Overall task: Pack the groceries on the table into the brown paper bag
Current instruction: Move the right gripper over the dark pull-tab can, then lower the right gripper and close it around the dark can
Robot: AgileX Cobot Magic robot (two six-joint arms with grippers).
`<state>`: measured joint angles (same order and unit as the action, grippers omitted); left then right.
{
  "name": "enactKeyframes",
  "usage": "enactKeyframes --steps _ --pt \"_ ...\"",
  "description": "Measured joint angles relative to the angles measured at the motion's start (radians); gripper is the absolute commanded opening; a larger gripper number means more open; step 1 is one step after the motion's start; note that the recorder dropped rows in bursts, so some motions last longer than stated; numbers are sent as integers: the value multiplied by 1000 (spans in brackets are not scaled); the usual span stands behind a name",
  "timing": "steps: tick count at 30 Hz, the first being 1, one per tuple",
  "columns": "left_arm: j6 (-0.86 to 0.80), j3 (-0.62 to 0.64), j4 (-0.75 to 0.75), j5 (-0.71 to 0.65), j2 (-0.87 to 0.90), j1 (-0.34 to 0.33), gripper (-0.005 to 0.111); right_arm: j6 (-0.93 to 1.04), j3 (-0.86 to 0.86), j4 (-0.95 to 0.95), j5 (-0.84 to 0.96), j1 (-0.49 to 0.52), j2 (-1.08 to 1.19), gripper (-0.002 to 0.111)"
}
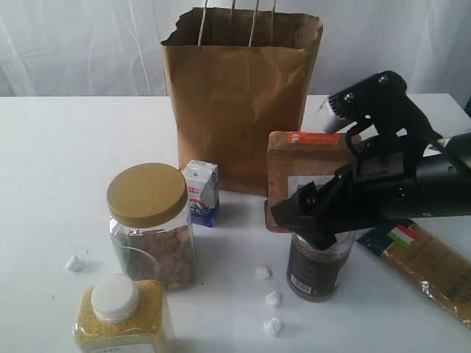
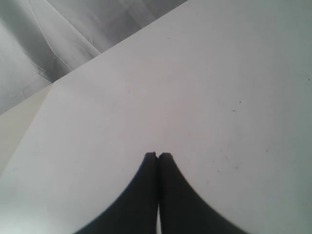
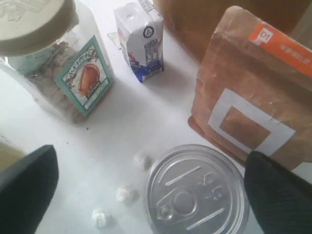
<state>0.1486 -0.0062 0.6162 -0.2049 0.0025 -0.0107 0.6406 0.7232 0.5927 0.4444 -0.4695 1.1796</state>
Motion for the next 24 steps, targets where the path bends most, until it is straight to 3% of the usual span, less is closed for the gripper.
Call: enactKeyframes --steps 6,13,24 --pt "0 0 0 0 0 0 0 3 0 -11 45 0 0 96" --pt "0 0 0 0 0 0 0 -28 0 -176 -26 -1 14 96" --pt "0 0 0 0 0 0 0 -117 0 -199 -43 -4 135 96"
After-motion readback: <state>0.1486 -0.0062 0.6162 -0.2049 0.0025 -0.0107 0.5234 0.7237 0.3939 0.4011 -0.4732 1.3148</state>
